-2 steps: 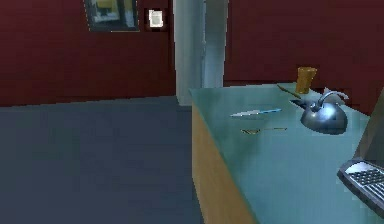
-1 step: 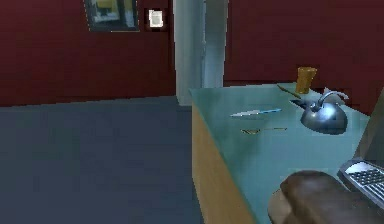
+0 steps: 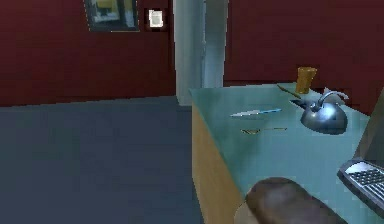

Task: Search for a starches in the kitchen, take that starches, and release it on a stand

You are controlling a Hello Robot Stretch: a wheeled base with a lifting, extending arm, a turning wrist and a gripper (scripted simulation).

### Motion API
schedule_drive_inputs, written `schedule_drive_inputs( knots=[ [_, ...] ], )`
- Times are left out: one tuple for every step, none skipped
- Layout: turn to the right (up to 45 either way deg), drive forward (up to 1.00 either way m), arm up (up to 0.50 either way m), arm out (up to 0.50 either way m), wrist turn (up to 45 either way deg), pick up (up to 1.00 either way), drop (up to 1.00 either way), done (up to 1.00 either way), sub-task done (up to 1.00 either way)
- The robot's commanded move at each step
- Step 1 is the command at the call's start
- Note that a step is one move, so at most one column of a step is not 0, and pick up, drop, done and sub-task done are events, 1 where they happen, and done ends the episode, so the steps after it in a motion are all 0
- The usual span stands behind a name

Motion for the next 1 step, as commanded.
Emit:
schedule_drive_inputs(
  knots=[
    [0.0, 0.00, 0.00, -0.14, 0.0, 0.00, 0.00, 0.00, 0.00]
  ],
)
